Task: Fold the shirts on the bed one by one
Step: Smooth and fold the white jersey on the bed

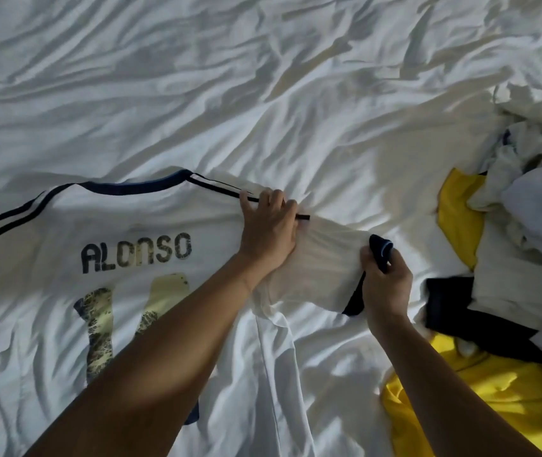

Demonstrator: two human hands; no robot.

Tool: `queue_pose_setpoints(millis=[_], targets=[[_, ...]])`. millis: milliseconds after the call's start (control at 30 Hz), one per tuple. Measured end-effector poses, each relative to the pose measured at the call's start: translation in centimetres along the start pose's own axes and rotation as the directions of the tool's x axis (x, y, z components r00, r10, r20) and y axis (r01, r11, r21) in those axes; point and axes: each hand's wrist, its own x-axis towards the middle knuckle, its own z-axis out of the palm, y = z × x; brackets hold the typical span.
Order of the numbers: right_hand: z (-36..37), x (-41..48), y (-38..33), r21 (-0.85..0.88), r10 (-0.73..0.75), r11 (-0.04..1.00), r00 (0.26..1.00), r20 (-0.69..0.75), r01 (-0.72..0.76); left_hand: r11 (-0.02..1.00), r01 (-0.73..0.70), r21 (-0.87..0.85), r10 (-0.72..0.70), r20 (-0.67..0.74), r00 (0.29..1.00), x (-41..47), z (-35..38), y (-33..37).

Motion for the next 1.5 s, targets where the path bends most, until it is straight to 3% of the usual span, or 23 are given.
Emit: queue_pose_setpoints(millis=[133, 200, 233, 300, 367, 433, 533, 667, 967, 1100, 1233, 1300, 1367, 1433, 1500], targets=[[-0.3, -0.1, 0.1, -0.099, -0.044, 0.995, 0.988, -0.148, 0.029, 0.993, 0.094, -0.069, -0.100, -0.096, 0.990, 0.1, -1.0, 1.0], [0.1, -0.8, 0.1, -0.287, -0.261, 0.937, 0.945, -0.196, 0.200, 0.988, 0.136, -0.070, -0.143, -0.109, 0.984, -1.9, -1.0, 2.4], [0.4, -1.5, 0.1, -0.405, -0.412, 0.854, 0.901, -0.139, 0.328, 0.989, 0.119, -0.093, -0.129, -0.109, 0.986, -3.3, -0.8, 3.0], [1.2, -2.7, 0.8, -0.566, -0.602, 0.599, 0.785, 0.150, 0.567, 0.993, 0.029, -0.118, -0.039, -0.088, 0.995, -6.2, 0.1, 3.6], [1.8, -3.4, 2.5, -0.594, -0.542, 0.402, 0.704, 0.459, 0.697, 0.994, -0.030, -0.101, 0.028, -0.029, 0.999, -8.0, 1.3, 2.8], [1.6, -2.9, 4.8, -0.638, -0.422, 0.333, 0.715, 0.558, 0.695, 0.999, -0.012, -0.050, 0.013, 0.008, 1.000, -8.2, 2.0, 1.0], [0.8, -2.1, 6.6, -0.719, -0.361, 0.294, 0.770, 0.526, 0.630, 1.000, 0.021, 0.017, -0.022, 0.048, 0.999, -8.0, 1.9, -1.8], [0.3, -3.2, 5.5, -0.721, -0.350, 0.309, 0.779, 0.520, 0.620, 0.996, 0.055, -0.067, -0.057, -0.028, 0.998, -9.8, 0.1, -3.0], [6.9, -12.7, 0.9, -0.556, -0.402, 0.259, 0.612, 0.681, 0.789, 0.941, 0.310, -0.139, -0.332, -0.191, 0.924, -19.0, -5.8, -8.4], [12.5, -17.8, 0.7, -0.479, -0.417, 0.207, 0.520, 0.745, 0.853, 0.871, 0.481, -0.103, -0.491, -0.251, 0.834, -23.7, -8.9, -15.7], [18.5, -23.0, 1.2, -0.435, -0.409, 0.178, 0.468, 0.783, 0.883, 0.682, 0.721, -0.127, -0.718, -0.304, 0.626, -27.7, -12.0, -23.5], [21.4, -25.4, 1.3, -0.413, -0.401, 0.167, 0.445, 0.801, 0.895, 0.560, 0.805, -0.197, -0.823, -0.238, 0.515, -29.1, -13.3, -27.2], [24.5, -27.5, 1.3, -0.400, -0.387, 0.150, 0.426, 0.818, 0.904, 0.453, 0.827, -0.333, -0.889, -0.093, 0.449, -29.6, -14.6, -30.6], [27.6, -29.2, 1.4, -0.399, -0.353, 0.145, 0.424, 0.834, 0.905, 0.377, 0.823, -0.425, -0.892, 0.074, 0.446, -28.9, -15.1, -33.7], [30.2, -30.4, 1.4, -0.402, -0.335, 0.137, 0.425, 0.841, 0.905, 0.353, 0.792, -0.498, -0.834, 0.217, 0.508, -28.0, -15.6, -35.9]])
